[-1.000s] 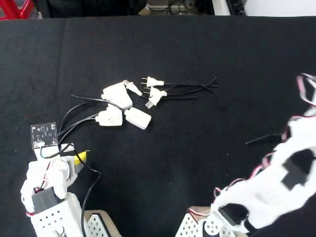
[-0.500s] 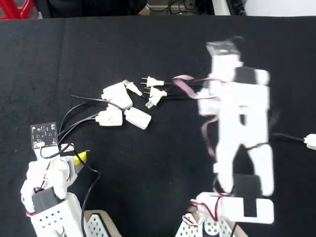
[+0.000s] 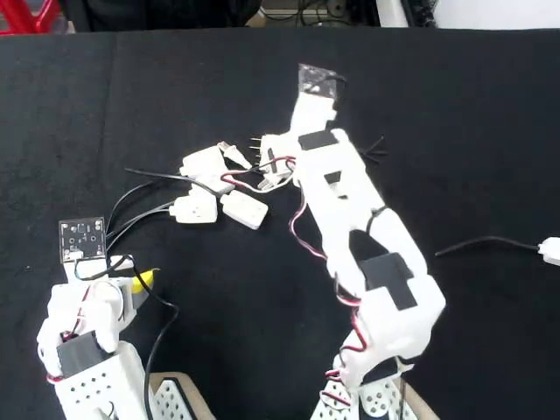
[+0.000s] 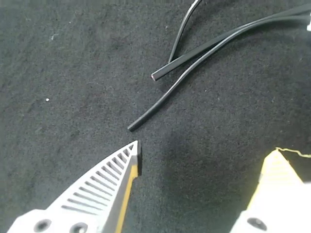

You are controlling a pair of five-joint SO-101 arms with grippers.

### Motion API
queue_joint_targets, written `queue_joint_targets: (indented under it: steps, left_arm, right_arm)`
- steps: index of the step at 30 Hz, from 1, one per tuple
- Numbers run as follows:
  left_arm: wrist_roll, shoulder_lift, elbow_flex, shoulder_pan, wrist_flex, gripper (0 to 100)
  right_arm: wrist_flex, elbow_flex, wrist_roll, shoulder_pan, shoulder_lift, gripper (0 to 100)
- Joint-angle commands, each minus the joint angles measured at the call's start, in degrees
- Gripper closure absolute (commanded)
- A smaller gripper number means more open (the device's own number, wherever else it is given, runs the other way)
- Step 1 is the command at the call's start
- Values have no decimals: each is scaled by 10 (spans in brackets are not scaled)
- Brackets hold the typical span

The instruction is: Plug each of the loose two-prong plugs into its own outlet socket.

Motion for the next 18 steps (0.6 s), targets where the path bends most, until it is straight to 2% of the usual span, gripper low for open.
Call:
queue_joint_targets:
  steps: [1,6,18]
  left_arm:
    - [-5,-3,-4,-4,-10,618]
    - [-5,-3,-4,-4,-10,618]
    - [-5,-3,-4,-4,-10,618]
  right_arm:
    - [-34,-5,-51,-1,7,867]
    - [-37,-5,-84,3,17,867]
    - [-38,7,-85,-1,44,867]
